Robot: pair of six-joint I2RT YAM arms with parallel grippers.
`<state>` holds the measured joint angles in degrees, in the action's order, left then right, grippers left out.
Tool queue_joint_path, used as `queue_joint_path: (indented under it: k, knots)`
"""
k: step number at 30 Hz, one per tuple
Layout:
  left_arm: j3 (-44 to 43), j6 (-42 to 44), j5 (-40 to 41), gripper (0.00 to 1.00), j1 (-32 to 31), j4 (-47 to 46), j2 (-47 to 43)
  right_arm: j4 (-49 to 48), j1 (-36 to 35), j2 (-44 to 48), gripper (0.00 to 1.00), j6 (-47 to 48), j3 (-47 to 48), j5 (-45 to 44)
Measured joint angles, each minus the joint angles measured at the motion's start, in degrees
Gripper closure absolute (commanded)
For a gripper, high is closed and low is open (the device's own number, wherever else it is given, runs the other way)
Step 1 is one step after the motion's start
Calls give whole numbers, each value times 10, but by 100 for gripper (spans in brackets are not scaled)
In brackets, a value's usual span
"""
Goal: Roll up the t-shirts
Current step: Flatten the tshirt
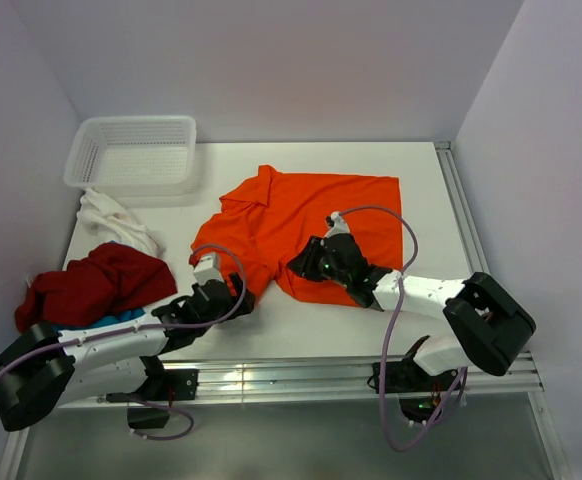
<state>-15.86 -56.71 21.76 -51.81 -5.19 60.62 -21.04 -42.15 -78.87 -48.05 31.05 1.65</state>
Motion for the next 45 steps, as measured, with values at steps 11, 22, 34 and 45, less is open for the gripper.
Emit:
queue_joint_path:
  k: [11, 22, 34, 45]
  knots:
    - [9, -14, 1, 31, -21, -5, -6, 11, 0, 5, 68, 0, -8, -15]
    - [-50, -17, 54, 100, -24, -10, 116, 6, 0, 6, 69, 0, -22, -16]
    - [-86, -10, 56, 100, -24, 129, 18, 27, -30, 49, 69, 16, -35, -36]
    - [-137, -27, 63, 100, -24, 290, -186, 31, -112, 21, 69, 52, -34, -59]
